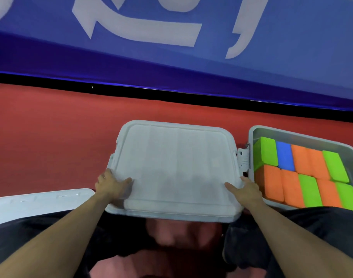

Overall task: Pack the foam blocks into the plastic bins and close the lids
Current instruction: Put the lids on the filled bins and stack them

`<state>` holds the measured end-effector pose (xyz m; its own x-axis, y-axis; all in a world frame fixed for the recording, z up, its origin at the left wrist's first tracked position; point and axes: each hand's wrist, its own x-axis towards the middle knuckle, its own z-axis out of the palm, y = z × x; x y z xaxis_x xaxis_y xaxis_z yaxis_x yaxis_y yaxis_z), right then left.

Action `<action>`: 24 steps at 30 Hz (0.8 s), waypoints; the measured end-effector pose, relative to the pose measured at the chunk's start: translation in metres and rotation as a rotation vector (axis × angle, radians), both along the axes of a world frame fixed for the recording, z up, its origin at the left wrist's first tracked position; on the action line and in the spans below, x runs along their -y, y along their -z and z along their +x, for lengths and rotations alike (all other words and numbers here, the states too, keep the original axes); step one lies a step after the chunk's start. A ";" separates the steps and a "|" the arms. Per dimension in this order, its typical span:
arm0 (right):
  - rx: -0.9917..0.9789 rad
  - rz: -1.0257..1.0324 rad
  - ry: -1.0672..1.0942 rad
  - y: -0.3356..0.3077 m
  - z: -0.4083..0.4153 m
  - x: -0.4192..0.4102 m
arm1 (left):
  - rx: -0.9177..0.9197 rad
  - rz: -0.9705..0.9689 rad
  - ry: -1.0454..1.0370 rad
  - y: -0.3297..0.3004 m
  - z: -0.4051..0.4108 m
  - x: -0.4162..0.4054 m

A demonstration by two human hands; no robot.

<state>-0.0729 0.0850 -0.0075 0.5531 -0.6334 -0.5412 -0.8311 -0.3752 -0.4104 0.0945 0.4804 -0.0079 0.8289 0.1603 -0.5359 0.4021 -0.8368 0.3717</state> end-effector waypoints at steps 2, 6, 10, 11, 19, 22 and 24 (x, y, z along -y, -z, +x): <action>-0.037 -0.031 0.001 0.003 0.000 0.001 | -0.047 -0.038 -0.042 0.001 0.001 0.000; 0.062 0.084 0.056 -0.002 0.001 -0.004 | -0.045 -0.009 -0.077 0.005 0.009 -0.004; 0.086 0.155 0.164 0.002 -0.005 -0.002 | -0.088 0.012 -0.075 0.008 0.008 -0.009; 0.091 0.159 0.179 0.012 -0.006 0.004 | -0.096 0.006 -0.081 0.008 0.008 -0.010; 0.153 0.220 0.228 -0.007 -0.004 -0.007 | -0.102 -0.055 -0.115 0.013 0.013 -0.022; 0.215 0.256 0.253 -0.015 -0.004 -0.010 | -0.060 -0.119 -0.161 0.030 0.022 -0.031; 0.226 0.301 0.289 -0.014 -0.002 -0.008 | -0.035 -0.165 -0.192 0.017 0.018 -0.026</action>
<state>-0.0751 0.0929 0.0063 0.5025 -0.6119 -0.6108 -0.7612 0.0218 -0.6481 0.1129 0.5062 -0.0250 0.7725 0.2209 -0.5953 0.5626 -0.6729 0.4803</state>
